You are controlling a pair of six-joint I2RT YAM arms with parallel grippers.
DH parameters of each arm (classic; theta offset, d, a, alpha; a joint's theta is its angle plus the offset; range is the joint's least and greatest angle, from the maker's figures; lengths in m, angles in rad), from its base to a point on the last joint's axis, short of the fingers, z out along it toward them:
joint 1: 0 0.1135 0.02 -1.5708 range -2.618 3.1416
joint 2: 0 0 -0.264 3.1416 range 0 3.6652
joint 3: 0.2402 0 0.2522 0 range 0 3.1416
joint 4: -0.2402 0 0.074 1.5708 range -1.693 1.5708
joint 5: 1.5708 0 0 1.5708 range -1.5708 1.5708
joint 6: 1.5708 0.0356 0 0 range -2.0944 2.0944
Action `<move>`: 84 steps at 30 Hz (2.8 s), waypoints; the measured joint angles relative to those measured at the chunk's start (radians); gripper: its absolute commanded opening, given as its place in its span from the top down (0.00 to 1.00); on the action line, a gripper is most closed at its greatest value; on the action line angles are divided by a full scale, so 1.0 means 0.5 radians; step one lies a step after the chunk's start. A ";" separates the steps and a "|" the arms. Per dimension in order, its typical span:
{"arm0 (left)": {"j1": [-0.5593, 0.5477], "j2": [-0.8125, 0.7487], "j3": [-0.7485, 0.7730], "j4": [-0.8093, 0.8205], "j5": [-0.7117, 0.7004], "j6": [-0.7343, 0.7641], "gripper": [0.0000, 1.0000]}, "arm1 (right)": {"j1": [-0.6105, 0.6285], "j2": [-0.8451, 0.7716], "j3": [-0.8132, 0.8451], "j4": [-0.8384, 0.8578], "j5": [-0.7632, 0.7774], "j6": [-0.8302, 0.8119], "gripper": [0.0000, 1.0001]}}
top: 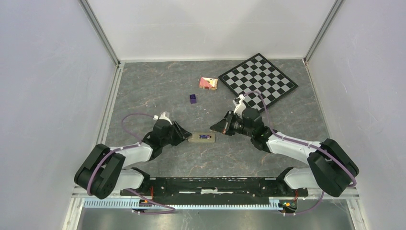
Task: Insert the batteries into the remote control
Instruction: Adjust the remote control at the center of the board, then adjust the battery cover.
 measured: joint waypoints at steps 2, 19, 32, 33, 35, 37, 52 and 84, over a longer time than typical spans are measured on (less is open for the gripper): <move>-0.004 -0.061 -0.040 -0.012 0.014 -0.028 0.52 | 0.001 0.000 -0.027 0.082 -0.027 0.080 1.00; -0.005 -0.654 0.101 0.059 0.181 0.657 0.04 | -0.011 0.024 -0.118 0.910 -0.291 0.838 1.00; -0.007 -0.492 0.175 0.684 1.086 1.246 0.06 | -0.153 -0.193 -0.126 1.059 -0.316 1.226 1.00; -0.011 -0.449 0.179 0.755 1.167 1.249 0.06 | -0.166 -0.209 -0.126 1.052 -0.317 1.228 1.00; -0.031 -0.359 0.180 0.912 1.253 1.253 0.06 | -0.184 -0.213 -0.126 1.043 -0.323 1.242 1.00; -0.071 -0.259 0.182 1.091 1.324 1.266 0.06 | -0.185 -0.211 -0.126 1.024 -0.338 1.258 1.00; -0.301 -0.075 0.481 1.305 1.428 1.532 0.31 | -0.185 -0.241 -0.126 1.016 -0.401 1.344 1.00; -0.318 -0.313 0.797 -0.116 1.261 2.490 0.77 | -0.254 -0.422 0.282 -0.125 -0.172 0.189 0.17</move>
